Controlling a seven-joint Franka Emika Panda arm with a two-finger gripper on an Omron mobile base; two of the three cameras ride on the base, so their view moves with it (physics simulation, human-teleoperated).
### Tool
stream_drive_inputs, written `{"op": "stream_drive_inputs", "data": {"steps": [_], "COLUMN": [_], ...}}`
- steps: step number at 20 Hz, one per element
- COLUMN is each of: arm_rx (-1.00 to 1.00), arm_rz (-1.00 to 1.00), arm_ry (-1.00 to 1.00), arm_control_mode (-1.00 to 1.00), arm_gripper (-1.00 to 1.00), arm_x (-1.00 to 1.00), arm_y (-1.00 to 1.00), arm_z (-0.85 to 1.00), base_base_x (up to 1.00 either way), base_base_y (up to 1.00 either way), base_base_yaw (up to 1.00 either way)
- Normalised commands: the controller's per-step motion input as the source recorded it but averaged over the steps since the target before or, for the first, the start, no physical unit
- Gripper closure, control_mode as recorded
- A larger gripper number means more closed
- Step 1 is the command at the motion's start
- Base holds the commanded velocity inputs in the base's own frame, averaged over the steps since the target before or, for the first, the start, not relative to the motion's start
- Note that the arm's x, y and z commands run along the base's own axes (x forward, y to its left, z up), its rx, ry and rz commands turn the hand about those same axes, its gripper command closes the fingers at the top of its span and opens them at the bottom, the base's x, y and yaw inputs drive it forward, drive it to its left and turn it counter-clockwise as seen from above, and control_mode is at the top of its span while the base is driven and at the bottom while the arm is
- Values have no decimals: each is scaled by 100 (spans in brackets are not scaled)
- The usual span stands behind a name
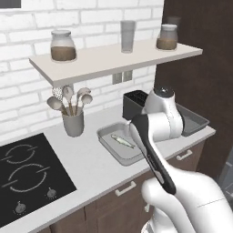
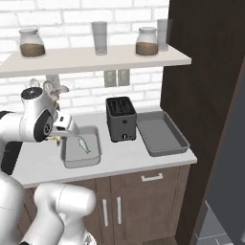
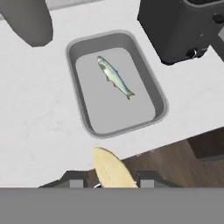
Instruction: Place one mushroom and one fish in each tupperware on the nearby counter, to pack two identical lunches.
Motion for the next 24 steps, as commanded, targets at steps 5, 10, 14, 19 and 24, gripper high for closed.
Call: {"op": "stream_drive_inputs", "data": {"steps": [5,10,14,19,24], "arm_rx": [0,0,1,3,7], "arm_rz": [0,0,0,0,4], "arm_ry": [-1,-4,-3,-1,0], "arm_control_mode": [-100,-100,-100,-100,-100], "arm_gripper": [100,100,100,100,100], "arm_x": [45,19,25,53,78], "arm_y": [3,0,0,0,0], "arm_z": [-53,-60,-47,-20,-13], "base_base_x": [0,0,0,0,0], "base_base_y": [0,0,0,0,0], "base_base_yaw": [0,0,0,0,0]}}
